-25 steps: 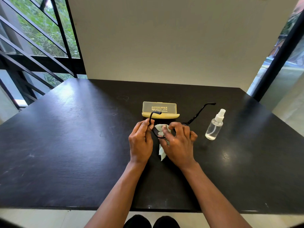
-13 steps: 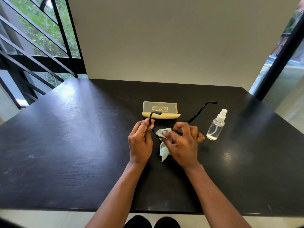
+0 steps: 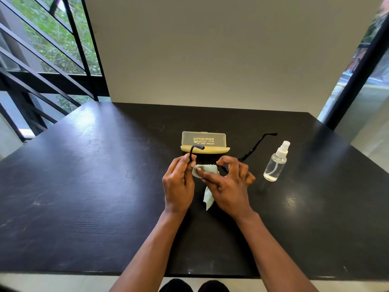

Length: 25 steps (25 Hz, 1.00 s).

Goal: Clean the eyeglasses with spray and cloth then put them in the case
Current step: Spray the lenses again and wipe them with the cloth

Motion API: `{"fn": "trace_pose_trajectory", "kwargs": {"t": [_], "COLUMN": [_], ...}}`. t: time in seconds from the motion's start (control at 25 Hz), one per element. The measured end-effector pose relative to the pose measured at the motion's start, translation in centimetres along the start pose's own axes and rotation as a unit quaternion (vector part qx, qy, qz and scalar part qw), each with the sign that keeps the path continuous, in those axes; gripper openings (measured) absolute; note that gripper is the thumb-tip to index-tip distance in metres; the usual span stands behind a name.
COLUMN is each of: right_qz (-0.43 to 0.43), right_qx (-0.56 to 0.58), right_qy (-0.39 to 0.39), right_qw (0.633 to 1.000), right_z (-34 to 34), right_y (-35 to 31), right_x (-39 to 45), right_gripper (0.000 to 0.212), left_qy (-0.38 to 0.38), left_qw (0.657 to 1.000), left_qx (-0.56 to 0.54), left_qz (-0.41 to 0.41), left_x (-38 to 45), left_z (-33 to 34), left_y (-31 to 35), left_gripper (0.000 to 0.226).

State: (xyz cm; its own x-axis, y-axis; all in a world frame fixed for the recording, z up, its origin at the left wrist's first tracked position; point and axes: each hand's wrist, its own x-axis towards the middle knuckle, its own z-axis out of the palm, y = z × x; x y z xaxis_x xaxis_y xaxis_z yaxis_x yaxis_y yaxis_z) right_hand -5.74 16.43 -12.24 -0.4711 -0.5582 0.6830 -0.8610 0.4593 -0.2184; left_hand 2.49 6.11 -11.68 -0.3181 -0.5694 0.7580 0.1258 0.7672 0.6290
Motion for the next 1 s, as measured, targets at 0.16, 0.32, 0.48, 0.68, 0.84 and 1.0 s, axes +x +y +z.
{"fn": "trace_pose_trajectory", "kwargs": {"t": [0.16,0.32,0.48,0.68,0.84,1.0], "right_qz": [0.026,0.014,0.002,-0.016,-0.012,0.018], "right_qx": [-0.011,-0.095,-0.103,-0.04,0.034,-0.015], "right_qy": [0.05,0.071,0.046,-0.001,0.015,0.082], "right_qw": [0.998,0.993,0.994,0.999,0.999,0.996], "right_z": [-0.27,-0.07,0.51,0.25,-0.11,-0.21], "right_y": [0.65,0.77,0.44,-0.13,0.0,0.14], "right_x": [-0.19,-0.22,-0.24,-0.25,-0.27,-0.17], "right_gripper": [0.019,0.032,0.04,0.03,0.018,0.014], "left_qy": [0.002,0.013,0.005,-0.004,-0.006,-0.002], "left_qw": [1.0,1.0,1.0,1.0,1.0,1.0], "left_qx": [0.0,-0.008,-0.009,-0.004,-0.003,0.003], "left_qz": [0.005,0.002,0.007,0.005,-0.006,-0.001], "left_x": [0.02,0.08,0.06,0.11,0.2,0.26], "left_z": [0.11,0.21,0.21,-0.03,-0.04,-0.05], "left_y": [0.0,-0.16,-0.07,0.05,0.23,0.15], "left_gripper": [0.021,0.02,0.02,0.02,0.021,0.021]}}
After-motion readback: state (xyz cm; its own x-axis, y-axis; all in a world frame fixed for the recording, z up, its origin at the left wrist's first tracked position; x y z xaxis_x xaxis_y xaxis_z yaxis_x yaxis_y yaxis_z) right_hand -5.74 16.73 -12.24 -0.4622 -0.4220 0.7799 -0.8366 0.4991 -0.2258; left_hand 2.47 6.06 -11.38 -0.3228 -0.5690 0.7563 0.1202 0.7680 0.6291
